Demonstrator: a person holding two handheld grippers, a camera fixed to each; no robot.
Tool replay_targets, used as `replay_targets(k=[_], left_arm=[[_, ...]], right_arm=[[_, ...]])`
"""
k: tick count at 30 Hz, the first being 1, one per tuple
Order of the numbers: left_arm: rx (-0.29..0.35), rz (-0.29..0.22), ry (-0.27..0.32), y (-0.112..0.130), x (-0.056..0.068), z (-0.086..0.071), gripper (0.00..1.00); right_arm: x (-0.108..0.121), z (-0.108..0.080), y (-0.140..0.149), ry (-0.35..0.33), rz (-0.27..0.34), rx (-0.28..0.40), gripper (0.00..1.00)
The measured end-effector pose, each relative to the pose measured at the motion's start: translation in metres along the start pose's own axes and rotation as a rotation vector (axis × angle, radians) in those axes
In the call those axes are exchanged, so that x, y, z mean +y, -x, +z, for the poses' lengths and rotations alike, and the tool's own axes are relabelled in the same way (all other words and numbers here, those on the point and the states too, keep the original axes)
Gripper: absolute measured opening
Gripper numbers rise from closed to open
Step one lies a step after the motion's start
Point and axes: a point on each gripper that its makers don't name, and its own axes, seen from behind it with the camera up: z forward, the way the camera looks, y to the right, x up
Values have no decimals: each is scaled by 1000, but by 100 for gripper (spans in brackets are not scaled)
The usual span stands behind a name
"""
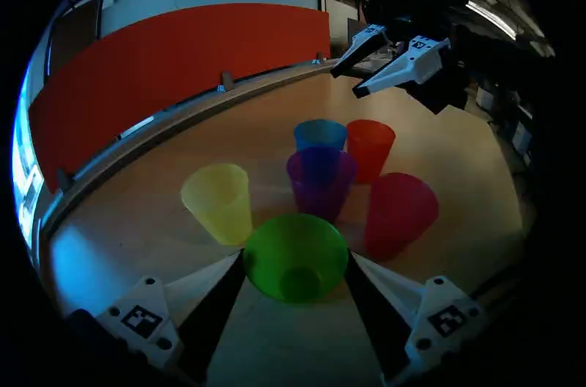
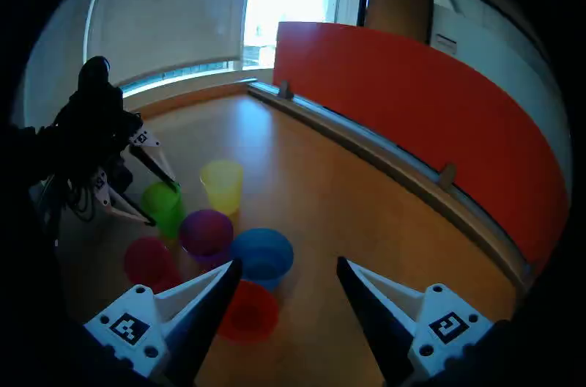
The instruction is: Pour water
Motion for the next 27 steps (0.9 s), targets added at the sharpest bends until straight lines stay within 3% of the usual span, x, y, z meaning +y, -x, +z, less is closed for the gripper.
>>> replay_targets(k=[14,27], left_arm=[[-3,34,-4,1,4,-2,88],[37,20,-13,-13,3,-18,88]], right_arm=[[1,-2,-1,-1,0,10,100],[-2,3,-5,-10,-6,11,100]])
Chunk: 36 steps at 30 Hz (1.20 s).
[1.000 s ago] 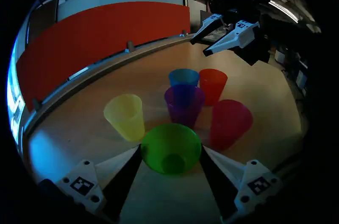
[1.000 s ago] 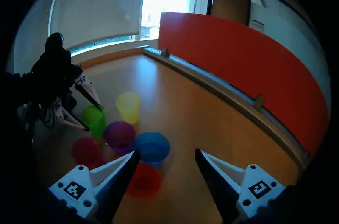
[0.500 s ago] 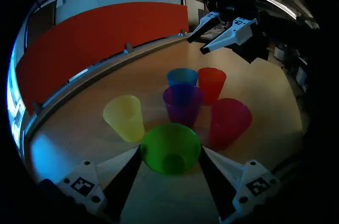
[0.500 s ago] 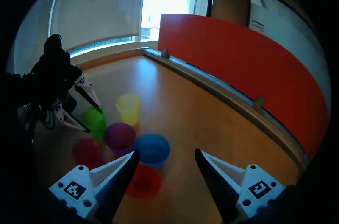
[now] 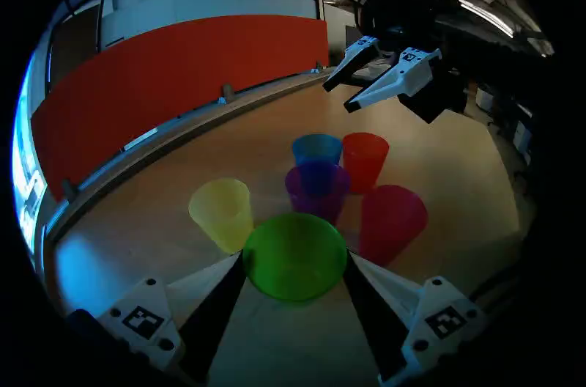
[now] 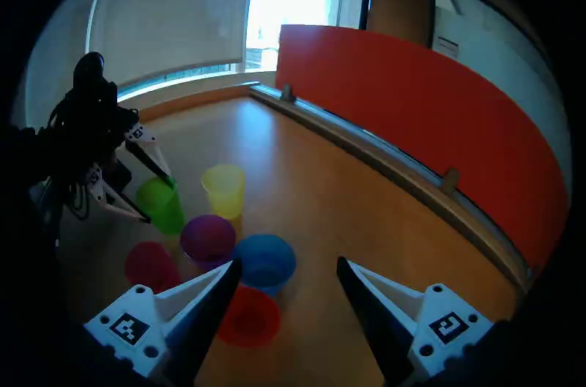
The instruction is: Pour water
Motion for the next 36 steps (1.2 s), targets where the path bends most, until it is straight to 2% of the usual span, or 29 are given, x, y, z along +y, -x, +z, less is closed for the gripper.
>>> replay_targets(k=[17,36], left_arm=[[17,18,-12,-6,6,-21,88],[44,-12,-32,-9,2,-35,88]], right_arm=[[-9,24,12,-25,-15,-36,100],[-28,49,22,-75,-44,-86,100]])
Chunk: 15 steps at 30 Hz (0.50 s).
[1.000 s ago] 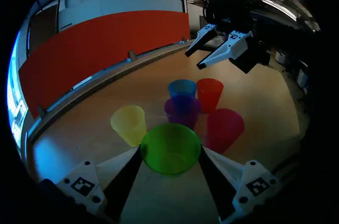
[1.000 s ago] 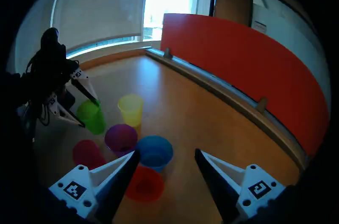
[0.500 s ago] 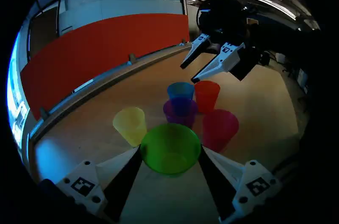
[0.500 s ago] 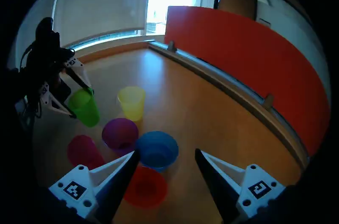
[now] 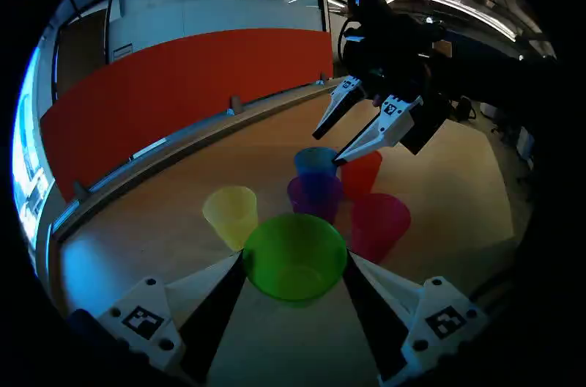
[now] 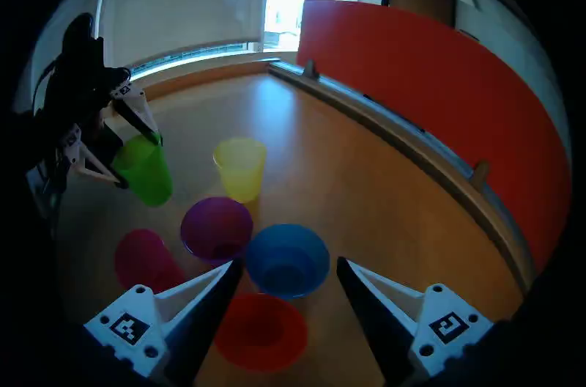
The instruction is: Pour water
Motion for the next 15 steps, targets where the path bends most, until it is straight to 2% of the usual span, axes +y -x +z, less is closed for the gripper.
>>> replay_targets(k=[15], left_arm=[[12,-5,-3,0,0,-4,88]], right_arm=[[-2,17,6,0,-5,-38,100]])
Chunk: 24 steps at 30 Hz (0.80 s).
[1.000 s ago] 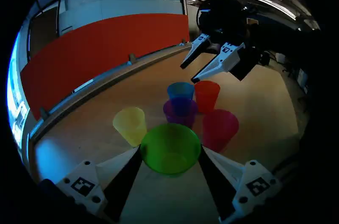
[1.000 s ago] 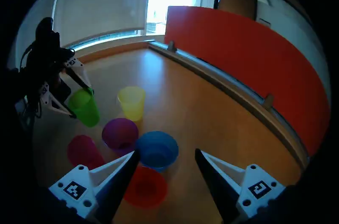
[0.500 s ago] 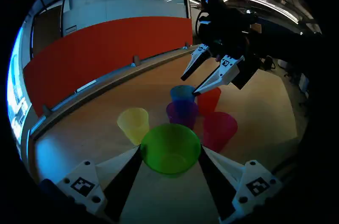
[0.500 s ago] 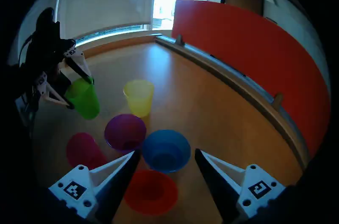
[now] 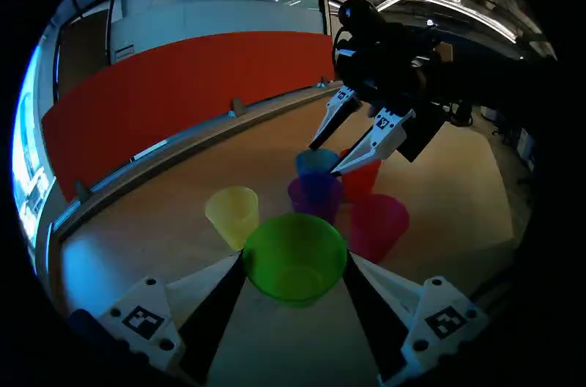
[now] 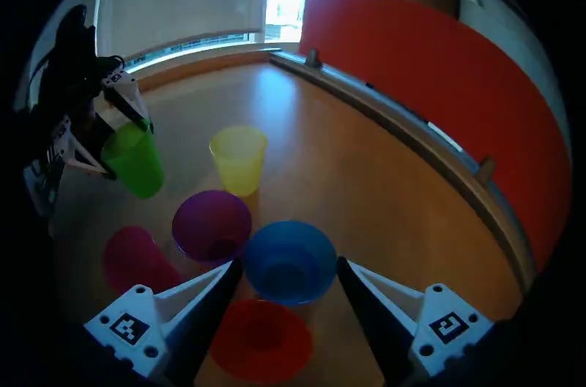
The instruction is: Pour water
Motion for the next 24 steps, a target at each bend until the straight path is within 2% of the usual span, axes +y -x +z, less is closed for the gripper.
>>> replay_targets(k=[24], left_arm=[[3,-9,-2,3,-3,-2,88]], right_arm=[[1,14,9,3,0,-36,100]])
